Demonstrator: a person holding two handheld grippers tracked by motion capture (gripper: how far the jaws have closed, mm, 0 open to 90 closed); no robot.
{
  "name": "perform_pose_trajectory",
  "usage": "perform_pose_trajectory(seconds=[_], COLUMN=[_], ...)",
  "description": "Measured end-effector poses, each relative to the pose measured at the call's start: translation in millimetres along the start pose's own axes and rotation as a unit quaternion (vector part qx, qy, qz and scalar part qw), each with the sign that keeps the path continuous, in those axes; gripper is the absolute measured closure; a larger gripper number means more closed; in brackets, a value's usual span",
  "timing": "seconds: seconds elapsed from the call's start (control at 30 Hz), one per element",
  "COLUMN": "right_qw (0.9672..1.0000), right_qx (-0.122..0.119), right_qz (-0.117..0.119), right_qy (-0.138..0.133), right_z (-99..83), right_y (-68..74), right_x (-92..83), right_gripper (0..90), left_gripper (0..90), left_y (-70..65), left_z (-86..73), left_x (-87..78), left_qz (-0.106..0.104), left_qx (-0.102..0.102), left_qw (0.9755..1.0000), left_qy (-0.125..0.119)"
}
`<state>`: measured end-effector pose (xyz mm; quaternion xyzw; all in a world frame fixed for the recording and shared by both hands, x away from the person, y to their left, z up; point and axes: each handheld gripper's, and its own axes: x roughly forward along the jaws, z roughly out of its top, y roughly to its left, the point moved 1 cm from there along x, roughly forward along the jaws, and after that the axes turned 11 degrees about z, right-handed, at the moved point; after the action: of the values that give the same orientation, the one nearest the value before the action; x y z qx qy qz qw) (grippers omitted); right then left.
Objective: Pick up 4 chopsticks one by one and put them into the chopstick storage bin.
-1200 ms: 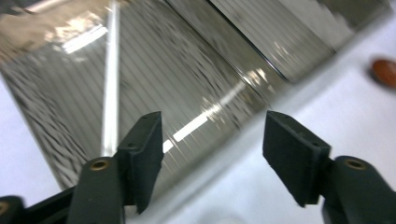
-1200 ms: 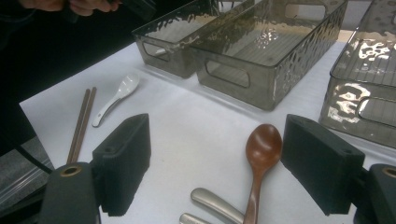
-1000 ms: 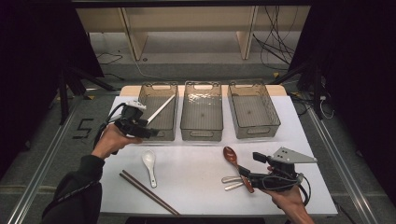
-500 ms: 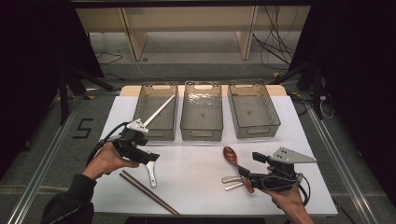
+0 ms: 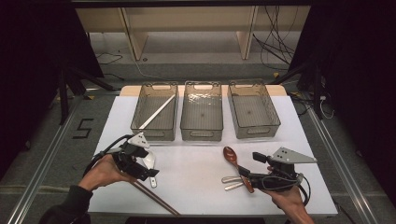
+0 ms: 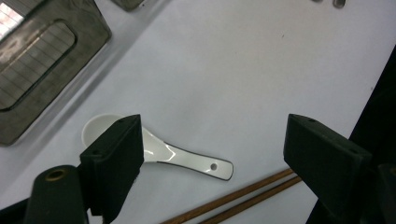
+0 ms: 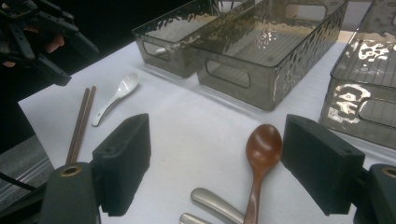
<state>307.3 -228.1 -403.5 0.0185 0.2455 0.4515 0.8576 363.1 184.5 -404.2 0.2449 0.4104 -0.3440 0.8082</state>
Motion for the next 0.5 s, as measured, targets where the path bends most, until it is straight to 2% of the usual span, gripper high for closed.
perform_pose_trajectory(seconds=[0.23, 0.5], right_qw=[1.0, 1.0], right_qx=[0.0, 0.0], right_qz=[0.0, 0.0], right_qy=[0.0, 0.0], right_z=[0.1, 0.1], right_y=[-0.1, 0.0], right_x=[-0.2, -0.2], right_gripper=[25.1, 25.1], left_gripper=[18.9, 18.9], left_y=[-5.9, -10.1], left_z=[-10.6, -23.5], left_x=[4.4, 4.3], left_qz=[0.0, 0.0], left_qx=[0.025, 0.045], left_qw=[0.9994, 0.998], left_qy=[0.026, 0.044])
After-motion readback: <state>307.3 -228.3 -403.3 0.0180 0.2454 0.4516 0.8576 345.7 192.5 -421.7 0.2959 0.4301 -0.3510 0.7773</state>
